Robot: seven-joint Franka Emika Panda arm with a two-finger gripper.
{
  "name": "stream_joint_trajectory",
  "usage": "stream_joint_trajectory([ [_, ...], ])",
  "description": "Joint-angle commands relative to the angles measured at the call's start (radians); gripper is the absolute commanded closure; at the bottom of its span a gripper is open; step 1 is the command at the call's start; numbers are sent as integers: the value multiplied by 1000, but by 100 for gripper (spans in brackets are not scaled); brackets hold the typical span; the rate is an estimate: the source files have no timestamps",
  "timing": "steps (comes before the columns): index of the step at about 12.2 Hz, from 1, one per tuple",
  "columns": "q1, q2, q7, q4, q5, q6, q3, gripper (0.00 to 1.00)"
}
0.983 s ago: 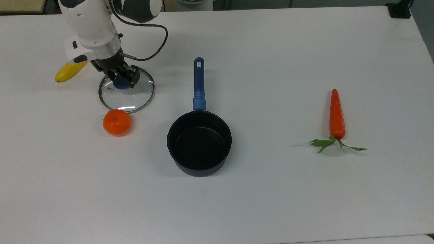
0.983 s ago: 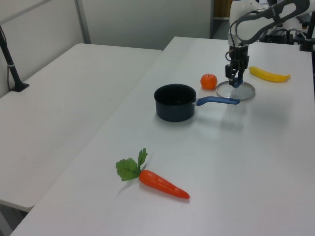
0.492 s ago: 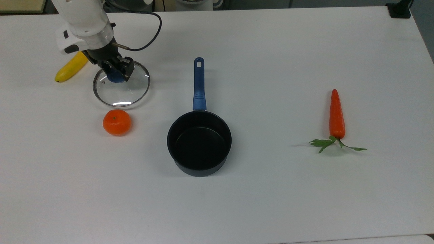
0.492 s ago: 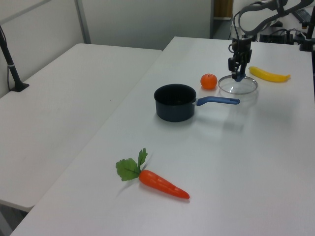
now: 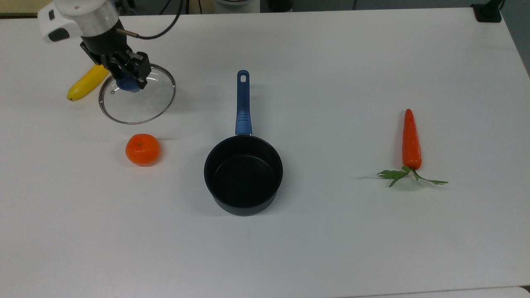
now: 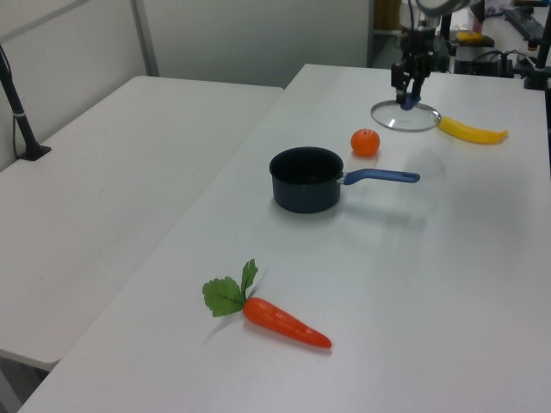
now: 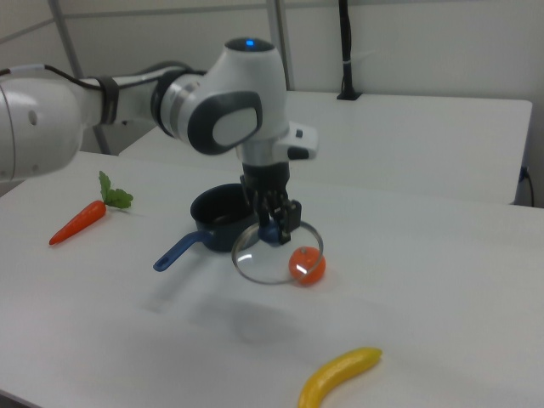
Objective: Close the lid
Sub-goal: 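Lift the glass lid and carry it over the dark blue saucepan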
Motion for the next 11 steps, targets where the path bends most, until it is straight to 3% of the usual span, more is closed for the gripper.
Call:
stream_joint_trajectory([
  [1, 29, 38, 138, 132, 32, -107, -3, 57],
  [5, 156, 124, 376, 237, 32, -135, -6, 57],
  [8, 208, 142, 499, 268, 51, -123, 5, 57],
  [11, 261, 225, 588, 346, 46, -115, 5, 57],
])
